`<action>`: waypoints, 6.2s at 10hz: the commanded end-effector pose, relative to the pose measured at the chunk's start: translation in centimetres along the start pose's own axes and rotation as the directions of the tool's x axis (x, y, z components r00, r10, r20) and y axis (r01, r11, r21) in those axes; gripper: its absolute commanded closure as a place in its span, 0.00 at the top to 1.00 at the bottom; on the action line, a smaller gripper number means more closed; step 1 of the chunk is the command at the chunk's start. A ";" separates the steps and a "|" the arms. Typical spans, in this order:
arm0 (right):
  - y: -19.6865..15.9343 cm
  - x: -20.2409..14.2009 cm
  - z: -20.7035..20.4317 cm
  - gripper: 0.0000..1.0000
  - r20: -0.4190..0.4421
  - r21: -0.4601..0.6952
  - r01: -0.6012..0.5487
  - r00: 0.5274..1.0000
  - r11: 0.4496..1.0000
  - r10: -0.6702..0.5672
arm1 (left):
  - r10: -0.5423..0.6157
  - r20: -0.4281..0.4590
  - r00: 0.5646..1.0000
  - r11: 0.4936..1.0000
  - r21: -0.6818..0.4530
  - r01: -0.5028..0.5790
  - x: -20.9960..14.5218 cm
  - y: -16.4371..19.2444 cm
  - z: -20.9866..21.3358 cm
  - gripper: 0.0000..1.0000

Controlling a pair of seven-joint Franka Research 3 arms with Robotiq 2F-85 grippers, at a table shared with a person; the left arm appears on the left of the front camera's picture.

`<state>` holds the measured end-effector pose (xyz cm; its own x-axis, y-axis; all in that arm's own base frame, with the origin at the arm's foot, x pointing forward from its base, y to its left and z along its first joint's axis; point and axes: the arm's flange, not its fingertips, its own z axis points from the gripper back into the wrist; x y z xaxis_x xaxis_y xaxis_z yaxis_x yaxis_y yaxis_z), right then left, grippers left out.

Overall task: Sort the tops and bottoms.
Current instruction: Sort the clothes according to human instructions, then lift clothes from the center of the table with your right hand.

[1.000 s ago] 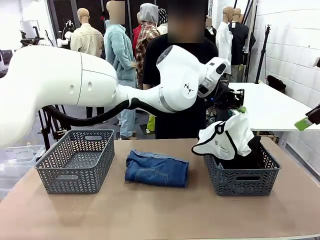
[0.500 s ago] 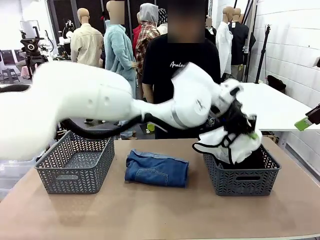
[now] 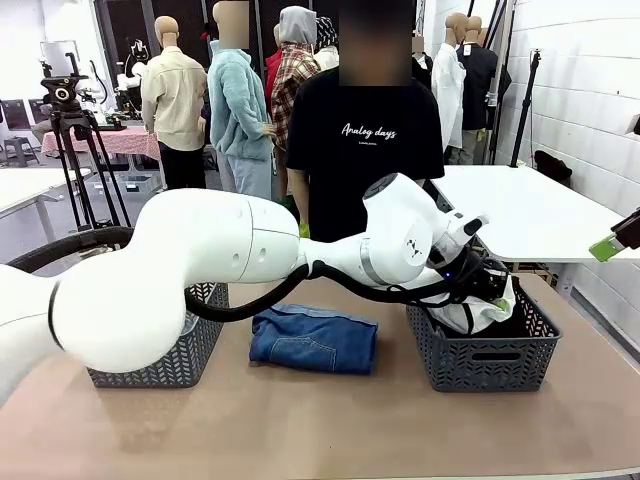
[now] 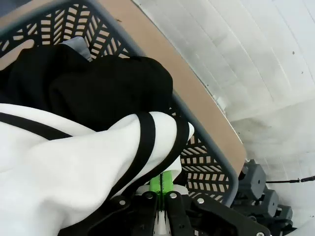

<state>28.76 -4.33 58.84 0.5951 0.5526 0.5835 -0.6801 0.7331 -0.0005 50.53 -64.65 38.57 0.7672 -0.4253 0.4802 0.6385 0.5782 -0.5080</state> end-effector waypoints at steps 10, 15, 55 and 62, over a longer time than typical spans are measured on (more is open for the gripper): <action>-0.2 0.4 -0.1 1.00 -0.007 -0.015 0.006 1.000 1.000 -0.006 | -0.087 -0.051 0.995 0.964 0.249 0.097 3.4 -4.6 5.2 0.68; -0.2 0.4 -0.1 1.00 -0.007 -0.015 0.006 1.000 1.000 -0.006 | -0.158 -0.113 0.981 0.952 0.246 0.181 2.8 -6.1 7.9 0.68; -0.2 0.4 -0.1 1.00 -0.007 -0.015 0.006 1.000 1.000 -0.006 | -0.092 -0.136 0.986 0.807 0.570 0.154 2.0 -11.6 26.2 0.68; -0.2 0.4 -0.1 1.00 -0.007 -0.015 0.006 1.000 1.000 -0.006 | -0.107 -0.143 0.984 0.821 0.546 0.168 3.7 -11.4 26.2 0.68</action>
<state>28.78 -4.34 58.85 0.5950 0.5521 0.5840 -0.6798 0.7334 -0.0008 43.96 -54.14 64.05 0.7086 -0.5692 0.4171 0.6128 0.7894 0.0361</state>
